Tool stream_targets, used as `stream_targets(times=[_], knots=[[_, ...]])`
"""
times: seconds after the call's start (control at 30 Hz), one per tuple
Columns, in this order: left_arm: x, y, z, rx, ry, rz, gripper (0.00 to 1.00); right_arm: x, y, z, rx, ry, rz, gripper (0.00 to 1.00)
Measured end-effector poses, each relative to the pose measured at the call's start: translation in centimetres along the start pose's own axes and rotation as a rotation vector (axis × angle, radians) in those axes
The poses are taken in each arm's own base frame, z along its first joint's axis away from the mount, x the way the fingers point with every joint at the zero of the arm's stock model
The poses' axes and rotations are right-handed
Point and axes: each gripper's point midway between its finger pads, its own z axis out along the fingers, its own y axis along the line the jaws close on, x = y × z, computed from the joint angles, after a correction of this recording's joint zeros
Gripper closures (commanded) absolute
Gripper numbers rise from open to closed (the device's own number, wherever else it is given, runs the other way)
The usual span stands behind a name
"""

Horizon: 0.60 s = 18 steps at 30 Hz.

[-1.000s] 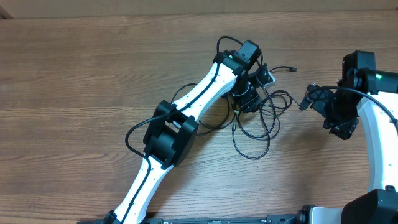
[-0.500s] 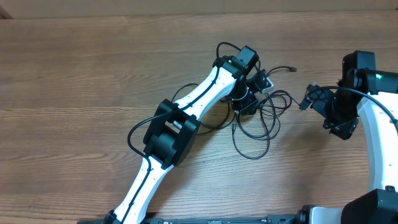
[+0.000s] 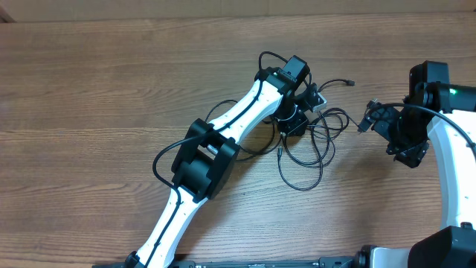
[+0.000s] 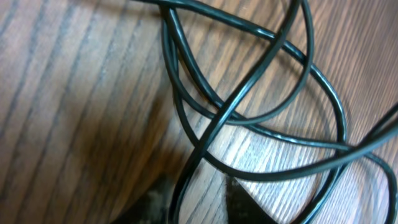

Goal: Untangle cables

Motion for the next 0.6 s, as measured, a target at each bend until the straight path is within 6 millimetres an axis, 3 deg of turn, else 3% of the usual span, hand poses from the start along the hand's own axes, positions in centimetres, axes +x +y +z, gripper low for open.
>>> stream_targets(times=[0.1, 0.4, 0.5, 0.6], knots=[[0.3, -0.2, 0.1, 0.003, 0.014, -0.008, 0.96, 0.0, 0.0, 0.0, 0.0, 0.001, 0.0, 0.0], [2.0, -0.7, -1.0, 0.024, 0.087, -0.054, 0.96, -0.3, 0.2, 0.0, -0.006, -0.011, -0.002, 0.0], [0.5, -0.6, -3.7, 0.003, 0.044, -0.046, 0.96, -0.5, 0.3, 0.0, -0.012, -0.022, -0.003, 0.0], [-1.9, -0.9, -9.3, -0.044, -0.059, -0.021, 0.96, -0.8, 0.5, 0.0, -0.023, -0.033, -0.007, 0.0]])
